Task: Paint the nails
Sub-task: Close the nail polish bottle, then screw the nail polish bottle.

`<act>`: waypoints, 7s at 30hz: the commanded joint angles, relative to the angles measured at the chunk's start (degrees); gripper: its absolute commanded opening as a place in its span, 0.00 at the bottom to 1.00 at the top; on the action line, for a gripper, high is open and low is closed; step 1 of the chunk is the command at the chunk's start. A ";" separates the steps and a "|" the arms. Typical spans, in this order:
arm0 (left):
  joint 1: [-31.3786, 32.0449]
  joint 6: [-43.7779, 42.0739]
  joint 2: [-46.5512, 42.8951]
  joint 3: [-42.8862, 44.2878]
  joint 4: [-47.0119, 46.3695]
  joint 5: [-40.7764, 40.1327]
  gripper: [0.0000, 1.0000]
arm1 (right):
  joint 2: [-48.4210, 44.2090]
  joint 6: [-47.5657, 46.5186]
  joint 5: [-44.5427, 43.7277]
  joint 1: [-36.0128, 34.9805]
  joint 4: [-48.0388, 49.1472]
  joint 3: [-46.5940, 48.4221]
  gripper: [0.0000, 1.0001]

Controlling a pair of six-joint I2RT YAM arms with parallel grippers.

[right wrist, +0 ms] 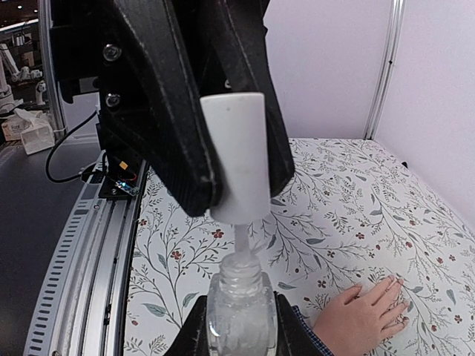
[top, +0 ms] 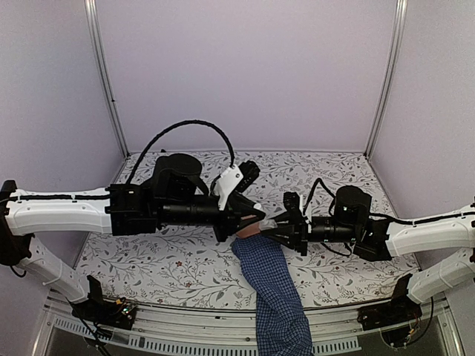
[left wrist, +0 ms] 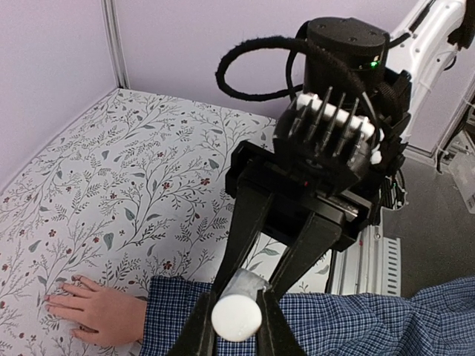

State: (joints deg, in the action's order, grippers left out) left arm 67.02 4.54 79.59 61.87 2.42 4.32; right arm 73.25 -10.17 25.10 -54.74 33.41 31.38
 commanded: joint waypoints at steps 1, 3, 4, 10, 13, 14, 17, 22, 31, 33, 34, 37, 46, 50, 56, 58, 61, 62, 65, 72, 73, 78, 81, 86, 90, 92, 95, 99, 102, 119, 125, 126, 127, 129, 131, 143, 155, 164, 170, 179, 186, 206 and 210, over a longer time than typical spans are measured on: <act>0.76 0.47 0.66 -0.08 -0.49 0.78 0.00 | -0.30 -0.20 -0.93 -0.38 0.90 0.80 0.00; 0.78 0.50 0.94 -0.01 -0.40 0.78 0.00 | -0.51 -0.27 -0.81 -0.41 1.04 0.71 0.00; 0.74 0.60 1.07 0.01 -0.39 0.74 0.00 | -0.63 -0.35 -0.70 -0.37 1.08 0.65 0.00; 0.77 0.74 1.57 -0.08 -0.57 0.61 0.00 | -1.25 -0.37 -0.07 -0.40 1.51 0.31 0.00; 0.75 0.75 2.00 -0.07 -0.72 0.78 0.00 | -1.53 -0.37 0.12 -0.37 1.57 0.27 0.00; 0.75 0.78 2.12 -0.08 -0.79 0.84 0.00 | -1.61 -0.37 0.12 -0.37 1.56 0.31 0.00; 0.79 0.85 2.49 -0.33 -1.06 0.95 0.00 | -1.88 -0.37 0.28 -0.37 1.64 0.22 0.00; 0.65 0.97 3.00 -0.77 -1.46 1.37 0.00 | -2.80 -0.22 0.60 -0.37 1.83 0.09 0.00; 0.58 1.50 4.24 -0.97 -1.47 3.46 0.00 | -4.05 -0.03 2.26 -0.37 2.94 -0.52 0.00; 0.57 1.45 4.58 -0.64 -1.47 3.64 0.00 | -4.17 0.06 2.53 -0.37 3.11 -0.59 0.00; 0.61 1.32 4.87 -0.42 -1.26 3.88 0.00 | -4.21 0.11 2.58 -0.37 3.17 -0.61 0.00; 0.56 0.65 5.09 0.24 0.21 3.88 0.02 | -4.43 0.28 2.75 -0.37 3.39 -0.70 0.00; 0.30 0.17 3.52 0.27 0.48 3.31 0.16 | -4.44 0.94 2.17 -0.39 3.83 -1.08 0.00; 0.22 -0.01 2.83 0.27 0.51 2.91 0.20 | -4.02 1.16 1.52 -0.39 3.79 -1.01 0.00; 0.21 0.55 1.35 -0.52 -0.57 3.33 0.36 | -3.09 1.88 1.08 -0.37 4.18 -0.98 0.00; 0.21 0.71 1.03 -0.84 -0.78 3.39 0.42 | -2.99 2.12 1.09 -0.37 4.39 -0.94 0.00; 0.21 0.92 0.43 -1.27 -1.07 3.20 0.48 | -2.94 2.39 1.18 -0.37 4.47 -0.79 0.00; 0.21 1.22 0.01 -1.60 -1.37 3.31 0.49 | -2.94 2.50 1.10 -0.38 4.48 -0.79 0.00; 0.22 2.68 -2.78 -4.36 -5.65 3.70 0.51 | -2.94 3.23 0.47 -0.37 4.67 -0.79 0.00; -0.33 7.19 -10.90 -11.85 -15.30 -1.03 0.52 | -2.46 8.01 -4.73 -0.37 4.70 -0.02 0.00; -0.46 7.82 -11.35 -12.15 -16.20 -2.04 0.52 | -2.42 8.71 -6.11 -0.41 4.60 0.14 0.00; -0.67 9.03 -8.70 -10.51 -18.93 -4.17 0.52 | -1.93 12.44 -11.39 -0.38 4.52 0.63 0.00; -0.75 9.16 -5.15 -7.61 -18.53 -6.21 0.51 | -1.63 13.56 -12.08 -0.37 4.33 1.58 0.00; -0.82 10.49 -1.07 -3.60 -17.89 -8.95 0.47 | -0.69 14.30 -12.43 -0.37 4.17 2.61 0.00; -1.31 12.42 0.94 -1.56 -17.70 -9.63 0.46 | -0.74 14.22 -12.43 -0.56 3.65 3.19 0.00; -1.53 13.04 1.92 -0.69 -17.92 -9.03 0.45 | -0.83 13.93 -12.66 -0.75 3.11 3.50 0.00; -1.85 13.94 3.55 0.49 -17.85 -8.22 0.43 | -0.99 13.53 -13.09 -0.94 2.58 3.69 0.00; -2.22 14.72 5.25 1.33 -17.43 -7.53 0.41 | -1.09 13.19 -13.22 -1.03 2.54 3.69 0.00; -2.51 15.11 5.56 1.05 -17.38 -6.86 0.37 | -1.27 12.91 -13.58 -0.98 2.30 3.69 0.00; -2.69 14.81 3.59 -5.35 -21.71 0.25 0.03 | -3.61 12.20 -9.51 -0.98 1.65 6.12 0.00; -2.69 12.27 1.27 -9.38 -25.42 8.20 0.01 | -4.91 11.58 -1.53 -0.98 1.90 7.45 0.00; -2.69 11.77 1.10 -9.87 -26.02 10.20 0.01 | -5.08 11.52 0.12 -0.98 1.96 7.81 0.00; -2.69 11.27 1.09 -10.18 -26.28 11.89 0.01 | -5.17 11.50 1.64 -0.98 2.01 8.21 0.00; -2.64 10.61 1.09 -10.57 -26.70 14.71 0.01 | -5.27 11.49 4.67 -0.98 2.00 9.02 0.00; -2.72 10.02 1.07 -10.90 -27.35 17.15 0.00 | -5.40 11.49 7.68 -0.98 2.01 9.83 0.00; -2.78 6.19 0.77 -11.89 -29.83 28.06 0.00 | -5.94 11.10 23.91 -0.98 0.86 14.48 0.00; -3.82 4.77 -0.41 -11.12 -30.14 33.24 0.04 | -3.73 11.93 32.99 -0.98 0.37 17.12 0.00; -6.55 6.47 -8.08 -10.35 -26.45 24.34 0.42 | -1.75 10.79 24.24 -0.53 -5.43 17.23 0.00; -10.19 9.87 -12.39 -10.33 -24.39 21.82 0.54 | 0.51 12.57 17.09 0.61 -7.32 17.23 0.00; -12.70 13.29 -14.35 -11.25 -18.60 10.85 0.56 | -0.14 14.59 1.08 1.31 -4.97 14.10 0.00; -12.66 13.07 -8.92 -6.27 -16.72 11.81 0.56 | 0.95 8.93 -8.77 1.28 -10.44 17.82 0.00; -12.92 16.09 4.76 6.57 -14.96 7.42 0.45 | 2.97 9.31 -16.70 1.22 -12.31 19.73 0.00; -13.20 16.97 4.55 6.33 -14.11 5.53 0.45 | 2.60 8.83 -17.30 1.22 -12.65 19.94 0.00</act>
State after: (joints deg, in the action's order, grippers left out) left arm 54.83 20.08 83.92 67.11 -13.23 12.95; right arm 75.94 -0.32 8.03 -53.21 20.69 49.34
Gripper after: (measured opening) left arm 0.455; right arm 0.214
